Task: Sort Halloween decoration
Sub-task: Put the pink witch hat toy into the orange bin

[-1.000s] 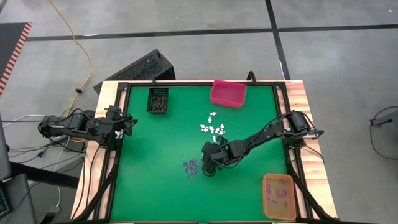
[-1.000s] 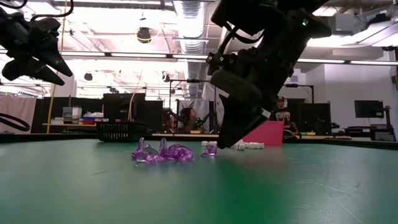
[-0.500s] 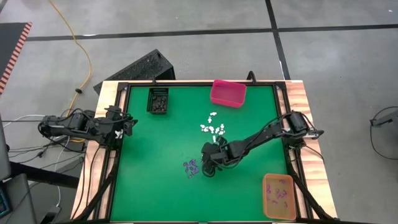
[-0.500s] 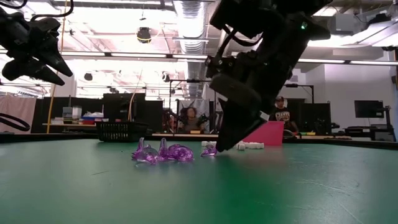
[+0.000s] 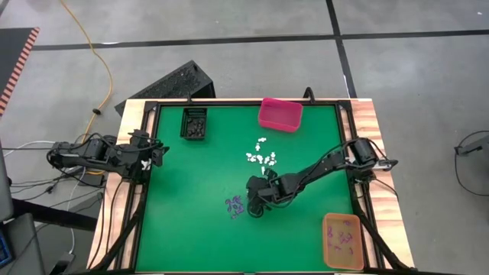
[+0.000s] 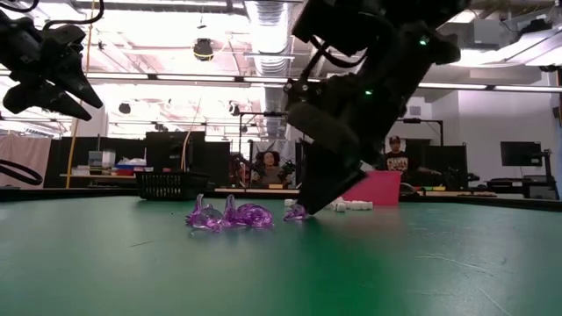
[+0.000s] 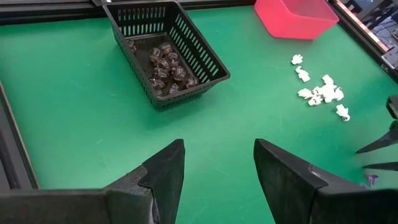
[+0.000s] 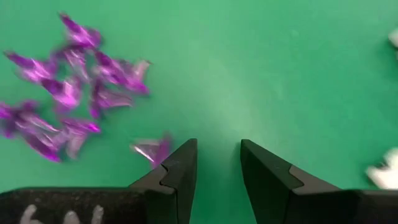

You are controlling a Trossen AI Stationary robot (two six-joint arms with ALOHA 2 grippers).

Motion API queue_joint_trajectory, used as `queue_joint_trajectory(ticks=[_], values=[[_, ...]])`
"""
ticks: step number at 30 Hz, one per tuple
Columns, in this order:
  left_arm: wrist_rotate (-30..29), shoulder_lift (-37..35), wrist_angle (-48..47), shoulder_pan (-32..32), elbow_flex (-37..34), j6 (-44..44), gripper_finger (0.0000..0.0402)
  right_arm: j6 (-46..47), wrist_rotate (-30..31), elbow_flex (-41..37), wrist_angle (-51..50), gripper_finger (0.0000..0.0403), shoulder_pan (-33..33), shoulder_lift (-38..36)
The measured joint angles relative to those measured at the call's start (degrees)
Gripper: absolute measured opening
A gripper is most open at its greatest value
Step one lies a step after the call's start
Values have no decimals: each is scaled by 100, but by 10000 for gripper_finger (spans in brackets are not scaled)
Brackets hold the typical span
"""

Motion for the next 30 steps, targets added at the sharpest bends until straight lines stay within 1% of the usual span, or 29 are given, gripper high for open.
queue_joint_trajectory(ticks=[2,4,9,11,16,21,26,28,30], values=[[0,0,0,0,0,-2,183,-180,-161,2,280,155,-1,-1],[2,0,2,0,0,-1,183,-323,-218,115,322,155,24,-28],[0,0,4,0,0,-2,183,-341,-64,457,-208,155,103,-47],[2,0,2,0,0,-2,183,-339,-35,506,-213,155,117,-47],[2,0,2,0,0,-2,183,-344,-18,539,68,155,238,25],[4,0,2,0,0,0,183,-296,-87,532,117,155,411,392],[9,1,1,0,0,-1,183,-155,-73,540,71,155,447,462],[16,0,6,2,-3,-2,183,-137,-75,540,70,150,433,462],[13,0,4,2,-9,-4,183,-87,-71,540,35,137,429,462]])
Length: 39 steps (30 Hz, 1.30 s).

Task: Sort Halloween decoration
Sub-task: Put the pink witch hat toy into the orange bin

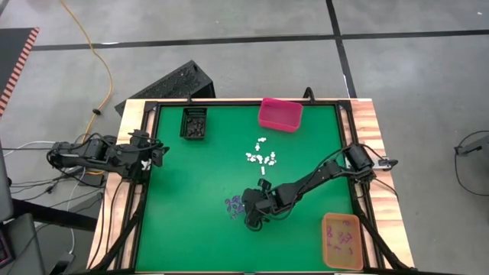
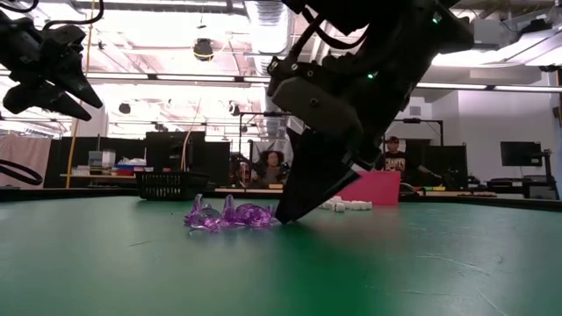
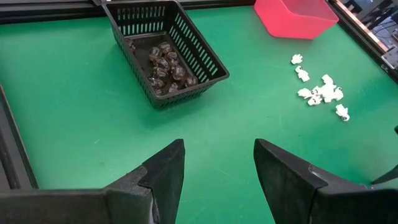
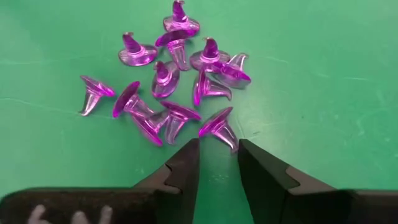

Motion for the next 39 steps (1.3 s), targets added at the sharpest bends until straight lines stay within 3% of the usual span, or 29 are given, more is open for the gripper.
queue_joint_trajectory(ticks=[8,10,16,25,33,35,39], values=[[-6,0,3,-2,-7,-4,183,162,6,0,-64,24,-9,-2],[-18,0,1,-1,-9,-8,183,160,7,0,-69,16,-9,-4],[-22,0,3,-2,-11,-39,183,245,-28,-11,-243,16,-11,-125],[-26,0,9,-2,-13,-39,183,201,117,-13,-950,16,-50,-1003],[-26,0,10,0,-15,-38,183,-97,105,-13,-865,16,-11,-1274],[-26,0,9,0,-15,-37,183,-176,65,-13,-641,34,23,-1251],[-28,0,10,-2,-15,-37,183,-503,-85,-13,-80,113,33,-1173]])
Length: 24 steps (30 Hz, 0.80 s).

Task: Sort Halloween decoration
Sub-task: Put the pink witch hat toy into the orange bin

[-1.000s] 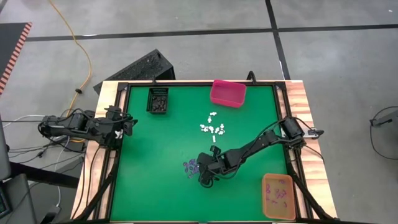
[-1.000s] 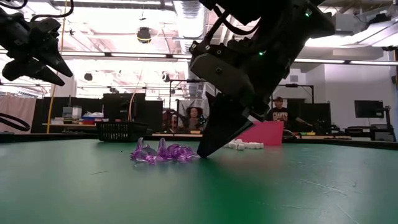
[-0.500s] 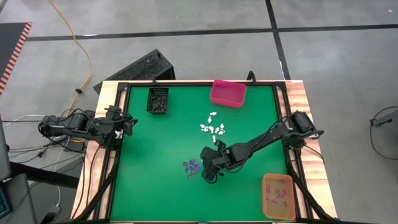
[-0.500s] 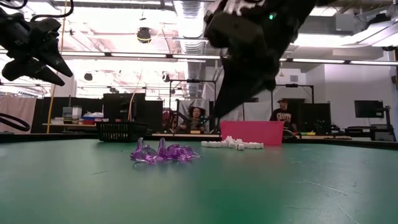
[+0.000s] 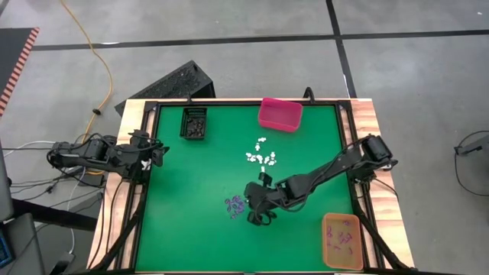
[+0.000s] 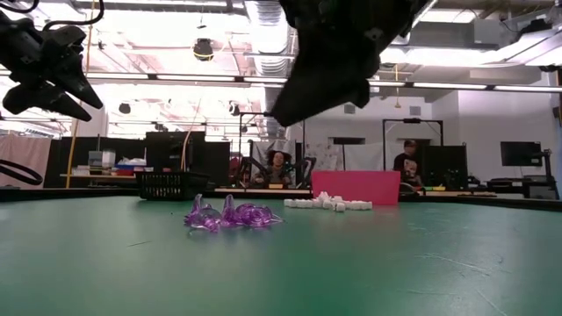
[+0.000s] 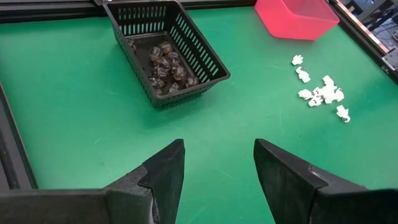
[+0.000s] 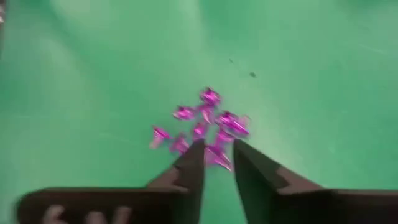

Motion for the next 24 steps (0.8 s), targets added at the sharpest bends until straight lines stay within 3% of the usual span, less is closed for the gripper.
queue_joint_trajectory(ticks=[4,7,24], values=[[0,0,0,0,0,0,183,19,-57,2,70,189,-98,94],[3,1,-4,2,0,0,183,83,-76,7,189,215,-153,268],[35,31,-34,1,2,3,183,210,-244,31,811,179,25,1014]])
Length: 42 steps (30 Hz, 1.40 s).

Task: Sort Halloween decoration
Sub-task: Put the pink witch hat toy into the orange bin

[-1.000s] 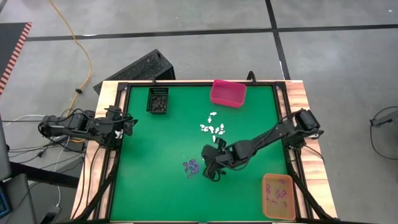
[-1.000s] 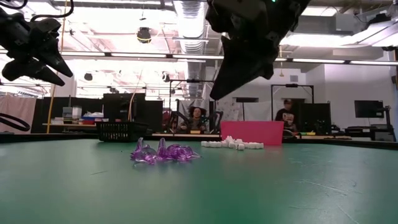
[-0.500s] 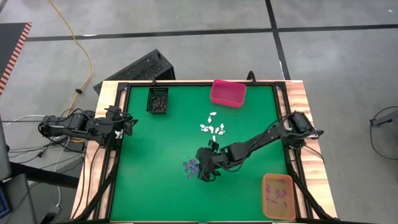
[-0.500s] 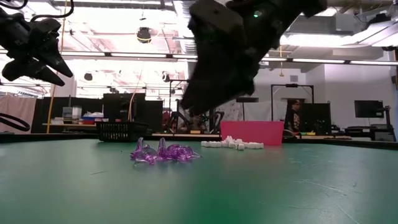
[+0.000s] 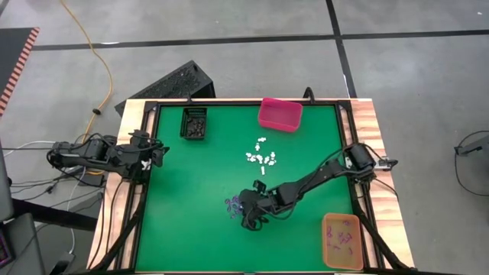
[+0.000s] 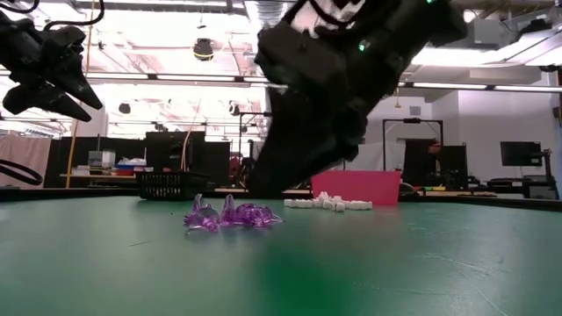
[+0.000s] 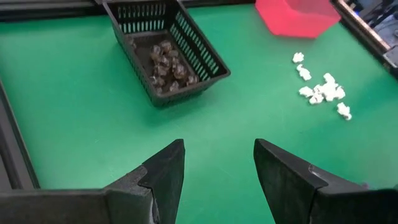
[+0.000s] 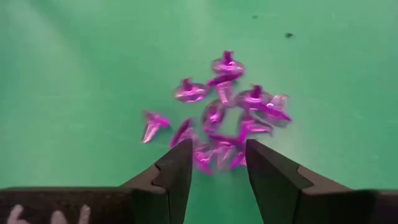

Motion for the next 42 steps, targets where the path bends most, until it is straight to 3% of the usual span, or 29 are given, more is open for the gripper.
queue_joint_trajectory(ticks=[16,30,34,42], values=[[8,4,-5,-1,-2,1,183,-1126,-282,7,224,178,31,-14],[2,3,-6,-1,-2,-1,183,-1105,-573,9,200,169,28,260],[-5,4,-6,-1,-2,-1,183,-1096,-571,11,142,140,10,258],[-38,4,-6,-1,-2,-1,183,-806,-571,13,61,31,5,256]])
